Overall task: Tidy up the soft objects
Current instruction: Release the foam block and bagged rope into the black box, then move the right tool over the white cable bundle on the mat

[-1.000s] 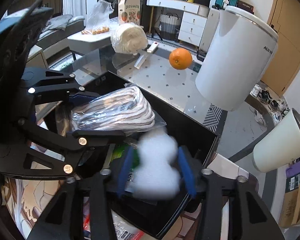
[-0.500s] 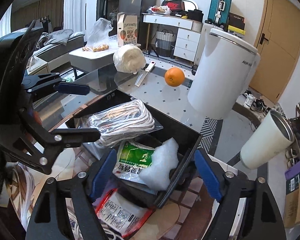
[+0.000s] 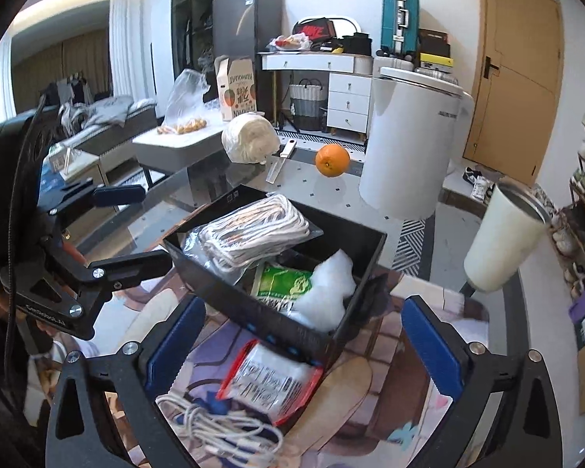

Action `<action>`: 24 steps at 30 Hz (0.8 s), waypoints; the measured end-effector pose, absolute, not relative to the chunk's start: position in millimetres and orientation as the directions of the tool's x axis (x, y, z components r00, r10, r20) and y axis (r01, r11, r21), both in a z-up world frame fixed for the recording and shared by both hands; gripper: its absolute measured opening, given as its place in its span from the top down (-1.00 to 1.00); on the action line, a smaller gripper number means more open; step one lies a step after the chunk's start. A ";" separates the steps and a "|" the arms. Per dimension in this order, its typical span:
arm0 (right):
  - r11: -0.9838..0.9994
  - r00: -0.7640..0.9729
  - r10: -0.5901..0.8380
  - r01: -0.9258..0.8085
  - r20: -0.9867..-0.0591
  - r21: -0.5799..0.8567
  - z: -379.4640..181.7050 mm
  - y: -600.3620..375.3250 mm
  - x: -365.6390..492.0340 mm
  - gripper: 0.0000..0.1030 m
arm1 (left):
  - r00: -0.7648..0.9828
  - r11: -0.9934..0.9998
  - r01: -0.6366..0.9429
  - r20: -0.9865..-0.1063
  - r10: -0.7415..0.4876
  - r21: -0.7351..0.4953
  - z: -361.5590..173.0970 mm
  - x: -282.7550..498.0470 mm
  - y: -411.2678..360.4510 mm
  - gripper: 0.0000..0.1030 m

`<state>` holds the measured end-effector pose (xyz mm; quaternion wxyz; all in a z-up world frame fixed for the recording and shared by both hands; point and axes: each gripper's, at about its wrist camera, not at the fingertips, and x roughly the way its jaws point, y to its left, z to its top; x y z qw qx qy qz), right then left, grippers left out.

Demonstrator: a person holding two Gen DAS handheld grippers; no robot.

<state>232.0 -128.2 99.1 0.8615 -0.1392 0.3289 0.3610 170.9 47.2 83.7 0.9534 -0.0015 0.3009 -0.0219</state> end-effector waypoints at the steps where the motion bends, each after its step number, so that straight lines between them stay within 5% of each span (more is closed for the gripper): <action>1: 0.705 0.521 0.535 -0.709 -0.665 0.012 98.0 -131.9 229.9 -0.98 | 0.821 0.999 0.035 -0.570 -0.041 -0.021 84.0 167.3 46.8 -1.00; 24: 0.745 0.514 0.526 -0.663 -0.677 0.075 88.9 -170.5 204.3 -0.98 | 0.811 1.000 0.007 -0.585 -0.016 -0.018 69.1 133.7 24.7 -1.00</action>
